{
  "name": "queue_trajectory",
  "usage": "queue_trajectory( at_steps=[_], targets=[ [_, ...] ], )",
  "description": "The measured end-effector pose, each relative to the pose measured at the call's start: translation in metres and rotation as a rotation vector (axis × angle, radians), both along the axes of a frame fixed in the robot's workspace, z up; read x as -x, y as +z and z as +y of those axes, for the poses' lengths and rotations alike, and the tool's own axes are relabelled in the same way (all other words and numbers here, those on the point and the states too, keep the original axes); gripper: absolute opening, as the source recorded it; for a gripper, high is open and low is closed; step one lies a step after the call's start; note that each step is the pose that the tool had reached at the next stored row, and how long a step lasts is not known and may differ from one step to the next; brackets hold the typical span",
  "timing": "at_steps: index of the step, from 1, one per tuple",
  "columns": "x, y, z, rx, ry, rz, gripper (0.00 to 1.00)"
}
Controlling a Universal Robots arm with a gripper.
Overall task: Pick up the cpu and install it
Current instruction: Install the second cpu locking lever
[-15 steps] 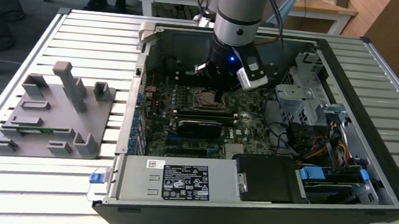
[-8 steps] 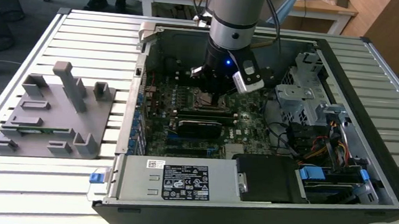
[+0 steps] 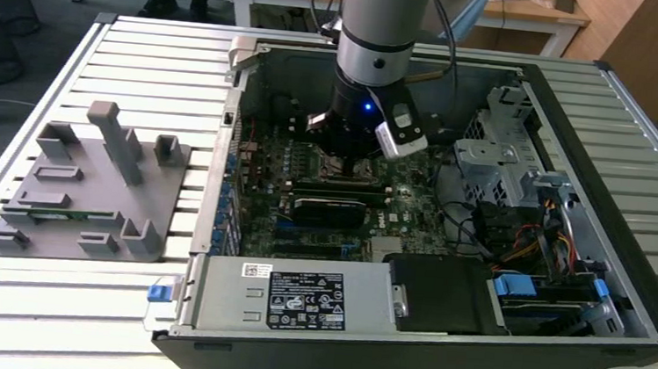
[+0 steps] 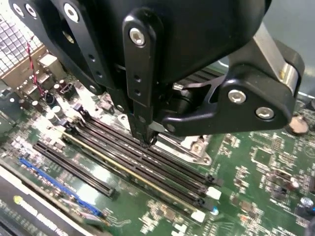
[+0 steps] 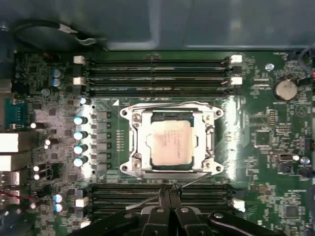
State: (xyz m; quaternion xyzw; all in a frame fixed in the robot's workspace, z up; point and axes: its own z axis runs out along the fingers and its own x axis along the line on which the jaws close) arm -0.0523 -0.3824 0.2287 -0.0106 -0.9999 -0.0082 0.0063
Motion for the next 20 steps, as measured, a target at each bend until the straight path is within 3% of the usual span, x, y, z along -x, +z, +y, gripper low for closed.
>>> queue_trajectory(
  at_steps=[6,13,18,20],
  targets=[
    [0.002,-0.0092,0.0,-0.0014,0.0,0.0001,0.11],
    [0.005,-0.0136,-0.0025,-0.0263,0.0,0.0001,0.11],
    [0.01,-0.0149,-0.0092,-0.031,0.0,0.0002,0.11],
    [0.014,-0.0156,-0.0105,-0.0368,0.0,0.0001,0.11]
  ],
)
